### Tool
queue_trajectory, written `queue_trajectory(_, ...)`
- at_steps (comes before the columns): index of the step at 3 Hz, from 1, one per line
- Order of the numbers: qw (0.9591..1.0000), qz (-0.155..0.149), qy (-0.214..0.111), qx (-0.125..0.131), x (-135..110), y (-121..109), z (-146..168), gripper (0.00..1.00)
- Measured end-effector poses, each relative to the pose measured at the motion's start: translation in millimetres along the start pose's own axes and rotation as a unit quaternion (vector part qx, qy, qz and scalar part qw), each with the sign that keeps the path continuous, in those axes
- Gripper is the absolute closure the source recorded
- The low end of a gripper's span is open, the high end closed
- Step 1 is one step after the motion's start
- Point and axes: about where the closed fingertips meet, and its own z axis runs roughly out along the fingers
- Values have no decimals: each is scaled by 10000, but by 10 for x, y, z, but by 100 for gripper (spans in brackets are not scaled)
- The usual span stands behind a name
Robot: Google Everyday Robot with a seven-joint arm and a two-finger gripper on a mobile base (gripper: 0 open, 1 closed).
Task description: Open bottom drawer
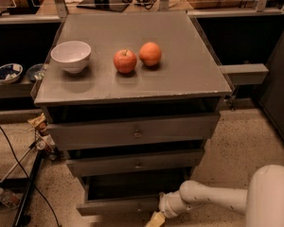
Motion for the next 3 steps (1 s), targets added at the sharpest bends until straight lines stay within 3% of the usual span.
queue_trajectory(1, 10000, -13, -32, -56, 32, 71, -28, 0)
queue_trajectory(2, 9999, 10, -110, -113, 219, 339, -166, 0)
queue_trajectory(3, 9986, 380, -358, -57, 609, 687, -330, 0)
